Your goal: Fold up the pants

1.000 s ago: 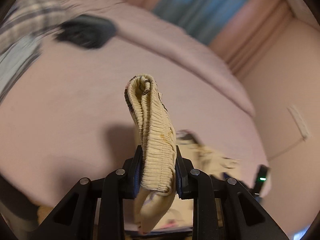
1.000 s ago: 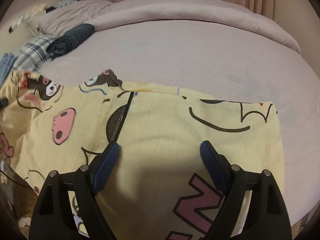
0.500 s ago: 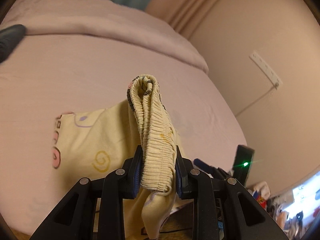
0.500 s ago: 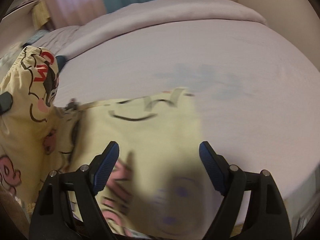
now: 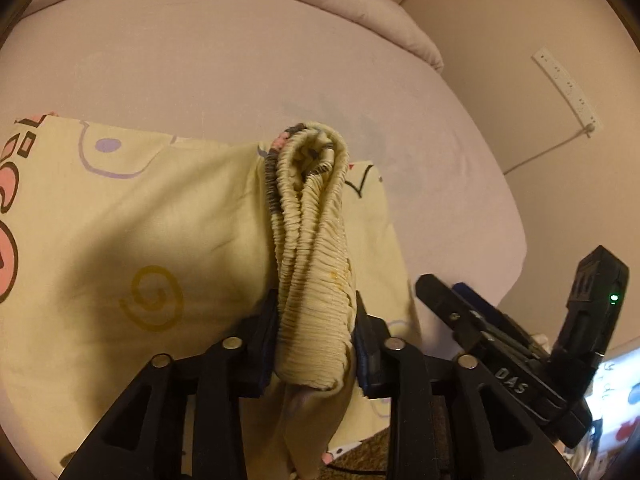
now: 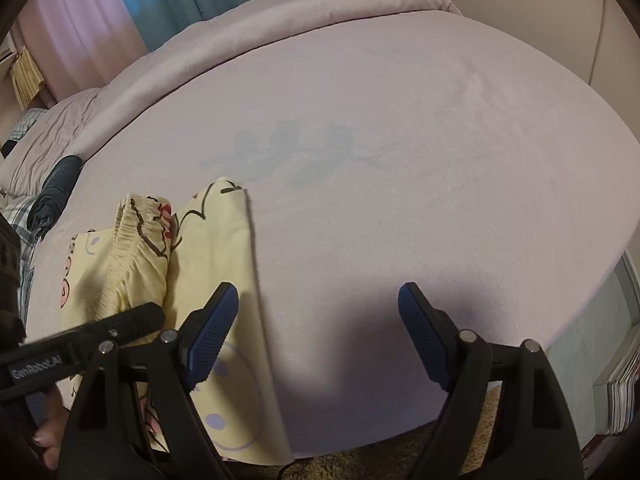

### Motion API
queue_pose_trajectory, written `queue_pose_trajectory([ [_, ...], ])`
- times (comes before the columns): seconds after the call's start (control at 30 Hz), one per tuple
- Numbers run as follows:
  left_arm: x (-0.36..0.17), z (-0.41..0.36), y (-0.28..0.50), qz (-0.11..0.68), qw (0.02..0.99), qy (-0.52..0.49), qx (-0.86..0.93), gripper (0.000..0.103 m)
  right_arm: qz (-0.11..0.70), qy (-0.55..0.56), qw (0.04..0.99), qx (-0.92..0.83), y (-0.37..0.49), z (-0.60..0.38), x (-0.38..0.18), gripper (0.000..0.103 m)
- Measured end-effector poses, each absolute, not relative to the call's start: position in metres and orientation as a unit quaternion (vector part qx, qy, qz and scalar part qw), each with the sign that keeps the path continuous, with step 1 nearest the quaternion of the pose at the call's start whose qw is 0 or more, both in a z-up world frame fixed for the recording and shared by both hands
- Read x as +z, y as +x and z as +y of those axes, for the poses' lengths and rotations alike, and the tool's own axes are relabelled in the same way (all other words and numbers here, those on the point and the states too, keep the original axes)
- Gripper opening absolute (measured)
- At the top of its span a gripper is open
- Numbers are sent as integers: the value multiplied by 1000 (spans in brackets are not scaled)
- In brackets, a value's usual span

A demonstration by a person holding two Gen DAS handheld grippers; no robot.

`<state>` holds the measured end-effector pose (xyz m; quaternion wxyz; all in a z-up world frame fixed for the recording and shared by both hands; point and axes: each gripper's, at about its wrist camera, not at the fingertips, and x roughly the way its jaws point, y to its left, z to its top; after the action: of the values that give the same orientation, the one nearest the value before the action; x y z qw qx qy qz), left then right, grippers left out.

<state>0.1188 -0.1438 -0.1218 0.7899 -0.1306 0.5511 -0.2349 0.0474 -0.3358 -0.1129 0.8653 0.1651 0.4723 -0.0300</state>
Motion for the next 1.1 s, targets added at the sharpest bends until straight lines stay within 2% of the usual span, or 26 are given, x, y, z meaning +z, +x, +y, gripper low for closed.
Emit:
queue_pose_trajectory([
  [0.1, -111, -150, 105, 560, 778, -128, -256, 43, 472, 156, 867, -31, 46, -332, -109, 83],
  [0.23, -75, -142, 95, 547, 765, -163, -299, 43, 466, 152, 872, -21, 44, -328, -102, 83],
  [0.37, -43, -103, 77, 501, 801, -174, -279, 57, 446, 153, 882, -6, 38, -326, -83, 83],
  [0.47, -47, -77, 69, 482, 836, -155, -212, 57, 425, 141, 894, 21, 36, -313, -64, 83],
  [0.57, -66, -62, 65, 504, 831, -151, -181, 57, 417, 140, 895, 72, 38, -291, -55, 83],
  [0.63, -76, -58, 62, 513, 826, -154, -177, 57, 411, 123, 895, 120, 38, -266, -51, 73],
  [0.7, -84, -54, 59, 519, 822, -158, -169, 56, 404, 118, 889, 179, 37, -245, -50, 40],
  [0.77, -93, -34, 55, 523, 821, -161, -162, 56, 411, 128, 873, 231, 40, -232, -58, 22],
  [0.83, -97, -28, 53, 530, 818, -162, -153, 56, 441, 122, 861, 223, 45, -226, -77, 21],
  [0.97, -93, -19, 48, 526, 818, -172, -156, 56, 480, 79, 868, 99, 47, -248, -112, 18],
  [1.0, -92, -18, 49, 525, 819, -173, -153, 56, 484, 103, 862, 110, 45, -260, -118, 15],
  [1.1, -89, -9, 48, 520, 826, -170, -137, 56, 482, 172, 848, 138, 37, -283, -124, 14],
])
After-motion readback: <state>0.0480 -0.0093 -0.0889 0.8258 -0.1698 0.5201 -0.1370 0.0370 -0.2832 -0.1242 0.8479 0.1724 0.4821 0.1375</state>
